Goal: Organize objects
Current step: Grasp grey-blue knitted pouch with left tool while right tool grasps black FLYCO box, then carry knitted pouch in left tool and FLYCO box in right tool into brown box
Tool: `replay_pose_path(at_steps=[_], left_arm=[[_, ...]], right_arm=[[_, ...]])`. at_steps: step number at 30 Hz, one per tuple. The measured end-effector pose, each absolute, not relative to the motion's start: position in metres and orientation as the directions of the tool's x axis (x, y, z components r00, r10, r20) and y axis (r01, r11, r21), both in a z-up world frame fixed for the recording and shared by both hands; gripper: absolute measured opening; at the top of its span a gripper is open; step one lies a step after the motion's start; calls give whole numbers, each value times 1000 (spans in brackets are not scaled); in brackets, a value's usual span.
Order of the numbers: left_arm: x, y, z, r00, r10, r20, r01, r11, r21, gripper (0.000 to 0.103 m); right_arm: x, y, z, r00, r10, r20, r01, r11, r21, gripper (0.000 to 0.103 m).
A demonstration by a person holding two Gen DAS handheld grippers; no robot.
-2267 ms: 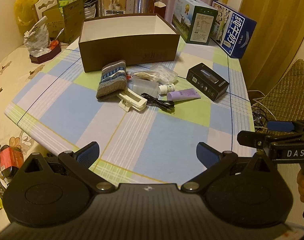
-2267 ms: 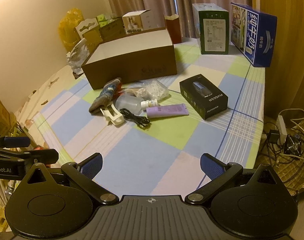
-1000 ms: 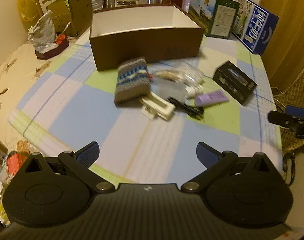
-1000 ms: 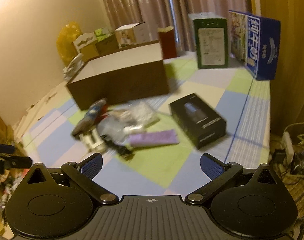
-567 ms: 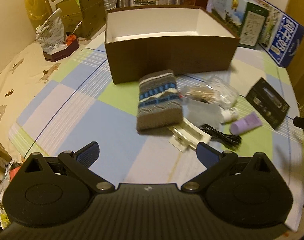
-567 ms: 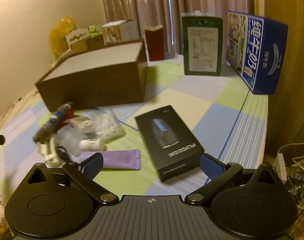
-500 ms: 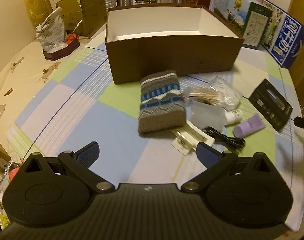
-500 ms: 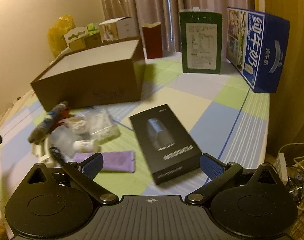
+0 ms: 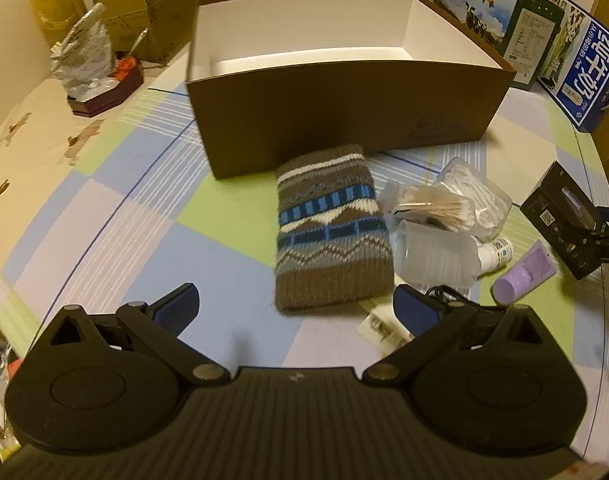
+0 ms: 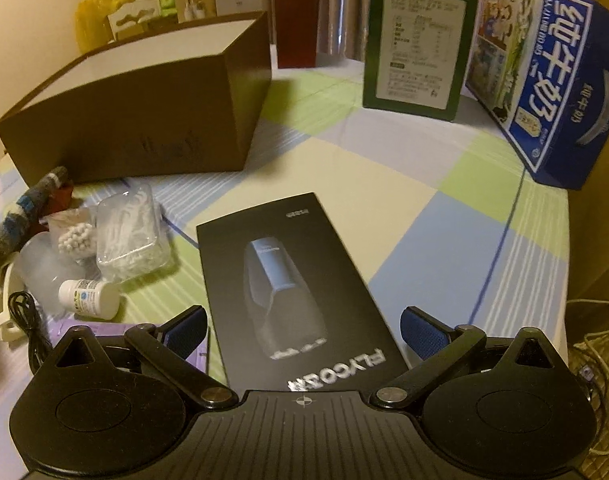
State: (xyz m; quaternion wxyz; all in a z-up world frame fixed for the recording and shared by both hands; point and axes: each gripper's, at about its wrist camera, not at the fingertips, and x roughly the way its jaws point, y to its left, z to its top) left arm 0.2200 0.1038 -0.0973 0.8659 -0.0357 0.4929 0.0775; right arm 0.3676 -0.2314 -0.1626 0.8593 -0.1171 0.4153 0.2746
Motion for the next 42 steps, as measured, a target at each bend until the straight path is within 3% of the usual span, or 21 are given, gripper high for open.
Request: replay_pose_path(at_steps=[1, 4, 16, 20, 21, 23, 25, 27, 42], left_arm=[[225, 104, -99, 499, 94, -861, -162, 987, 14, 102], [239, 103, -105, 492, 84, -866, -141, 990, 16, 102], [304, 106, -144, 424, 31, -905, -70, 998, 1, 101], [319, 114, -159, 394, -17, -919, -55, 998, -42, 80], [319, 116, -161, 393, -35, -919, -51, 997, -59, 68], [318, 119, -159, 407, -38, -913, -43, 997, -61, 56], [314, 121, -153, 427, -42, -903, -20, 998, -56, 30], [309, 127, -147, 440, -44, -897, -18, 998, -58, 22], [260, 160, -54, 591, -79, -803, -23, 993, -114, 18]], right_arm=[[367, -228, -164, 508, 362, -782, -568, 823, 12, 90], [364, -223, -164, 519, 334, -787, -557, 831, -14, 83], [350, -229, -157, 527, 249, -813, -392, 920, 27, 82], [350, -227, -155, 526, 241, -816, -384, 923, 25, 82], [351, -226, -154, 529, 242, -814, -381, 924, 27, 83], [352, -223, -153, 538, 239, -809, -374, 927, 25, 83], [355, -219, -152, 542, 237, -806, -370, 929, 24, 84], [358, -216, -152, 547, 233, -804, -371, 929, 17, 85], [364, -199, -149, 564, 176, -807, -401, 913, -81, 78]])
